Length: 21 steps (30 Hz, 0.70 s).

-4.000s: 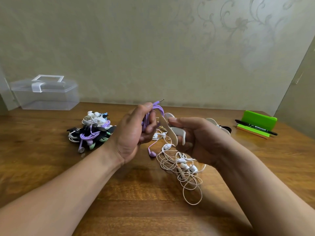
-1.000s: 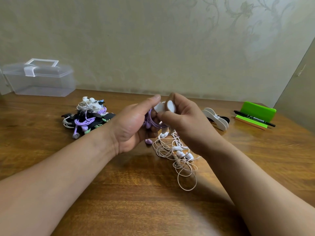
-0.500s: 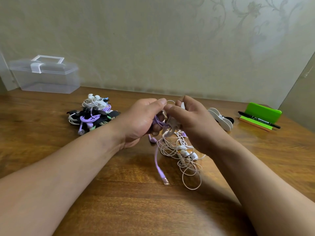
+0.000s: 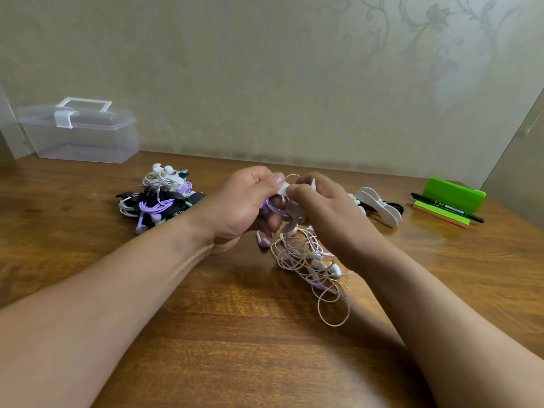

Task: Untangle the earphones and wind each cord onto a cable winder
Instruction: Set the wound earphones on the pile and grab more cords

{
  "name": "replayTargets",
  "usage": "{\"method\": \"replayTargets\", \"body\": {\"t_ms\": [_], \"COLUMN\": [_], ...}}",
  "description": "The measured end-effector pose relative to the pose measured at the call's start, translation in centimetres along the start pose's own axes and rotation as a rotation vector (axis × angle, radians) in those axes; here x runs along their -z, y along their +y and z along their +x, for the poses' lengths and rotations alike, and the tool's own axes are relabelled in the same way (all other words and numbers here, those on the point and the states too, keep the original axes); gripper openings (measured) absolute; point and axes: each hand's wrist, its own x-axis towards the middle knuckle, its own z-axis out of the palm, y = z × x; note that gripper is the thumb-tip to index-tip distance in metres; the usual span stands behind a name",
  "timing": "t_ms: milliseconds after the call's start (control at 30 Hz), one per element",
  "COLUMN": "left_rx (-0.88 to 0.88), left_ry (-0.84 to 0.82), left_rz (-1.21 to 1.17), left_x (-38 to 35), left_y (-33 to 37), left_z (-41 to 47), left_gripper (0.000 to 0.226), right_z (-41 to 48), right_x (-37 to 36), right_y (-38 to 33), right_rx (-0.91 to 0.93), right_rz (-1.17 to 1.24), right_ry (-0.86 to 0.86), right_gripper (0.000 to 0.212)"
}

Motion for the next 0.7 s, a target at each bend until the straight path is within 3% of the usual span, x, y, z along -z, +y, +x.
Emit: {"method": "replayTargets", "body": {"t_ms": [100, 267, 500, 700], "left_rx": [-0.027, -0.148, -0.285, -0.269], "left_ry": [-0.005, 0.014, 0.110, 0.045], "left_rz": [-0.011, 0.211, 0.356, 0.213], "left_x": [0.4, 0.5, 0.0, -0.2], "left_y": [0.3, 0.5, 0.4, 0.7], "left_z": [0.0, -0.2, -0.4, -0.3], "left_gripper": [0.025, 0.026, 0.016, 0.018], "right_z": [-0.3, 0.3, 0.1, 0.0], "right_x": [-0.3, -0.9, -1.5, -0.8], "right_y": [-0.3, -0.1, -0.6, -0.6], "right_rx": [0.012, 0.060, 0.119, 0.164], "right_rz": [0.092, 0.015, -0.265, -0.287], "right_ry": [-0.117, 0.006, 0.094, 0.187], "right_gripper": [0.036, 0.041, 0.025, 0.028]}}
